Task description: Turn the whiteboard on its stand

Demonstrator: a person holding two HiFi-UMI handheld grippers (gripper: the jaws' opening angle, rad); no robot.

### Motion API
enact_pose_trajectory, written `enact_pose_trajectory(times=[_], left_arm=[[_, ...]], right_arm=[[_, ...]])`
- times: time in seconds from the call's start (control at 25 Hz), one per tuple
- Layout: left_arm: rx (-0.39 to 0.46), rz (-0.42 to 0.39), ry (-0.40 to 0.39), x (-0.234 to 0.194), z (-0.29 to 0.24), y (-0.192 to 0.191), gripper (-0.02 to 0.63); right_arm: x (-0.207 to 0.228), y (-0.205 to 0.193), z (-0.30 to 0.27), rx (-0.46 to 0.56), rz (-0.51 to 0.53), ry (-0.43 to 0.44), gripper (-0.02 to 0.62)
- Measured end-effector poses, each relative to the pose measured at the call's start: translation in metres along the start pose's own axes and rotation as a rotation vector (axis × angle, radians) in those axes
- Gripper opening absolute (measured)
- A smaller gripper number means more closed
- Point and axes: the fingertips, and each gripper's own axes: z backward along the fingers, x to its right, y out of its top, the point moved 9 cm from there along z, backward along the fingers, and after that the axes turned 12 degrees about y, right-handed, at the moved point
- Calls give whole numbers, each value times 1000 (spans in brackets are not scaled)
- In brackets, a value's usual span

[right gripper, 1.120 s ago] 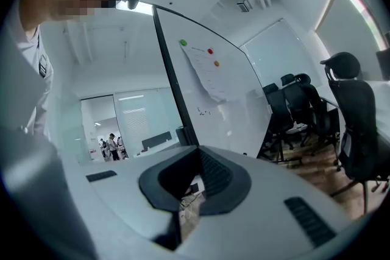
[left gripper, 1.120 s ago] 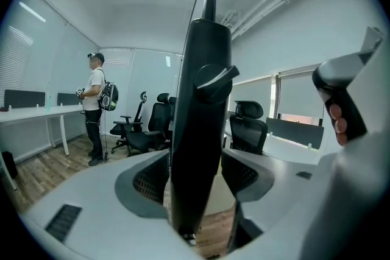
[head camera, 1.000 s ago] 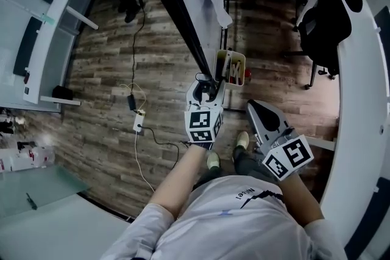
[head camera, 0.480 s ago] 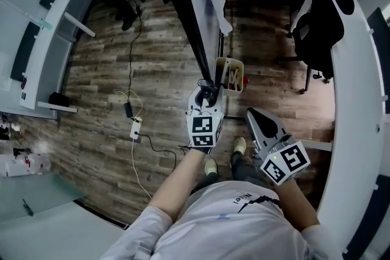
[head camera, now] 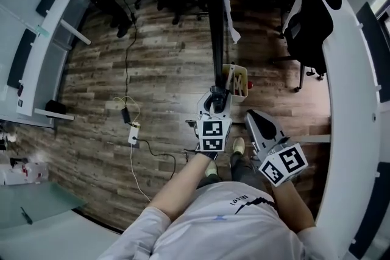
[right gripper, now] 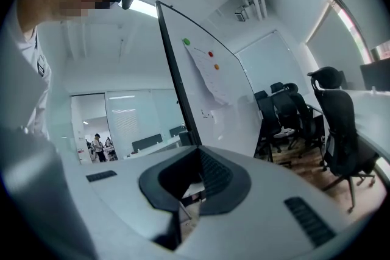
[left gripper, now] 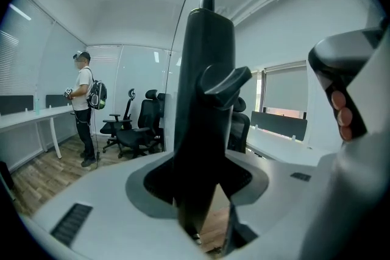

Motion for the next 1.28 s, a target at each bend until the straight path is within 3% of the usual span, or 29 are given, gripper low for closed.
enact_pose_trajectory(times=[0.44,0.72,1.28], left_arm=[[15,-20,-98,19,35,-17,186],[12,-32,-77,21,51,-23,184],[19,25,0,0,115,-45,184]], right_arm=[[-59,-24,45,54,15,-162,12],[-83,-30,81,62,23,-226,12],[-107,-35,134,68,7,-124,12]])
